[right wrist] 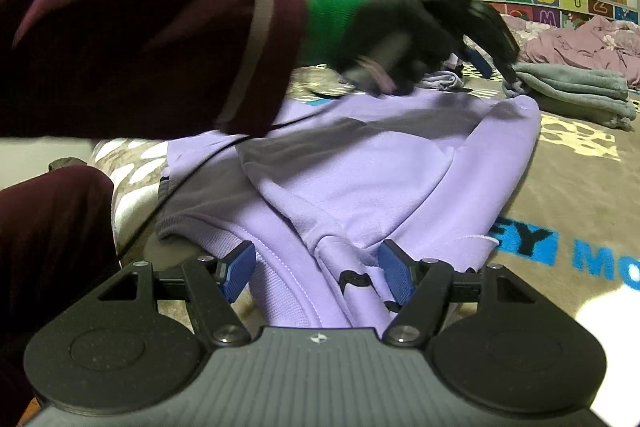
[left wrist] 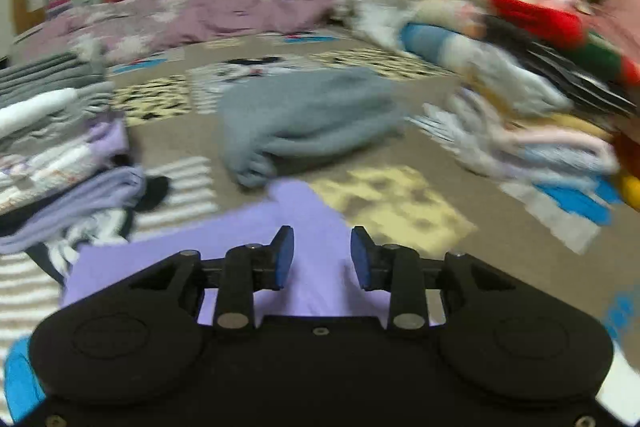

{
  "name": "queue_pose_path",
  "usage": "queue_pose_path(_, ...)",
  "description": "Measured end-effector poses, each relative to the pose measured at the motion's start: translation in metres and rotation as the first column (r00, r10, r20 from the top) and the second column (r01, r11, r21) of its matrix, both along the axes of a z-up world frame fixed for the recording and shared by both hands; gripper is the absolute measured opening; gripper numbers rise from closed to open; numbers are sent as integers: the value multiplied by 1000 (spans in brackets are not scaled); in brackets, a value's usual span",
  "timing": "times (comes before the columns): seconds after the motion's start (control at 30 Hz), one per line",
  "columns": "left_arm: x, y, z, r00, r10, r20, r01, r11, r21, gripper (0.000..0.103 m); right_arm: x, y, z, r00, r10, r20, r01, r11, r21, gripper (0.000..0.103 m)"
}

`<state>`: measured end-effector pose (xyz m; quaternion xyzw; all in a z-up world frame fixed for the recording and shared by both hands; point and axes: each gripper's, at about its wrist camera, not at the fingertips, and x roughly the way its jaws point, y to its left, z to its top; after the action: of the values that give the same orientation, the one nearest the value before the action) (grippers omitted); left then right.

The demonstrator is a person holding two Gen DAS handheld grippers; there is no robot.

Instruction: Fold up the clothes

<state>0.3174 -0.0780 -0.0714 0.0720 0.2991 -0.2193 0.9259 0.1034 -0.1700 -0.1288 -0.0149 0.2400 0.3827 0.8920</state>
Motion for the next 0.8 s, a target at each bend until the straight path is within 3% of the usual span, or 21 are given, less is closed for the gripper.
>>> queue_pose_path(0.03,-6,-6,-8,1000,-14,-23,14,999,30,31,0,0,0,1000,1,-2,-1,1000,0,69)
queue_pose_path(0.1,-2,-24,-39,997,-8,-82,21,987,161,32,0,0,0,1000,3,-4,-3,1000,1,69)
queue_pose_path(0.13,-4,-27,-44,999,-10,-47,19,979,201,41,0,0,0,1000,4,-5,-4,1000,1,69)
queue_pose_path(0.17,-6,-29,-45,1000,-1,-29,7,976,218,38,1,-1,-1,1000,5,-6,-5,1000,1,69)
queue_pose_path(0.2,-9,-26,-35,999,25,-37,-18,983,183,33,1,0,-1,1000,6,-4,-6,1000,-2,69)
queue_pose_path(0.3,-42,-15,-5,999,31,26,-34,995,98,33,-2,2,1,1000,0,16,0,1000,-17,69)
queue_pose_path(0.43,-105,1,9,994,67,85,-76,992,102,33,-7,5,6,998,-12,56,14,999,-35,68)
queue_pose_path(0.57,-159,15,4,992,89,85,-95,993,73,34,-23,-10,24,991,-47,123,46,999,17,67)
queue_pose_path(0.8,-214,14,-25,998,47,33,-50,996,73,33,-40,-57,32,980,-157,121,154,987,37,65)
